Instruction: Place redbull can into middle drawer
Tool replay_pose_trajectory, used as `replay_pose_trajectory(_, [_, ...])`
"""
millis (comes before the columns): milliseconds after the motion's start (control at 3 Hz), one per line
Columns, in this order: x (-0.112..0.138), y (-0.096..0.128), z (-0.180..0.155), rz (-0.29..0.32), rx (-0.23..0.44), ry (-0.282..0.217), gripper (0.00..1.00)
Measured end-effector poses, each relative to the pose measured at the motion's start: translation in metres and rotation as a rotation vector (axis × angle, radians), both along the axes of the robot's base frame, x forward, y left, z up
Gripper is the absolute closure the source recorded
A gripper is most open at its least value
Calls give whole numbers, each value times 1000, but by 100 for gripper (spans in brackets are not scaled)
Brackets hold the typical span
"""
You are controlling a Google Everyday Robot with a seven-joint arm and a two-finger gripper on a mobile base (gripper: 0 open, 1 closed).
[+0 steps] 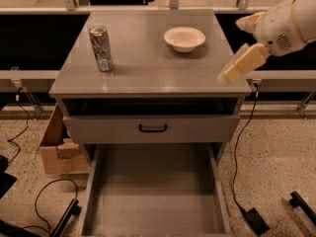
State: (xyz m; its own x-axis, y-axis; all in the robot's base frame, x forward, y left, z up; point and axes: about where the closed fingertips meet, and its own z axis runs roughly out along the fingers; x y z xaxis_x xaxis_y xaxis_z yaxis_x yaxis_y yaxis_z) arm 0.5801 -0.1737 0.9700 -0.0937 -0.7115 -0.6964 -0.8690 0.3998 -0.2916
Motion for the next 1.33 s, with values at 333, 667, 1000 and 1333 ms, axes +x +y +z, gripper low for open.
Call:
replay_pose_trajectory(333, [18, 43, -2, 63, 137, -38, 0])
replay_pose_trajectory(667, [19, 51, 0, 72, 155, -44, 0])
replay_pose_trajectory(1000, [41, 71, -5, 107, 222, -56, 0])
replay_pose_trajectory(1333, [85, 119, -8, 177, 372, -117, 0])
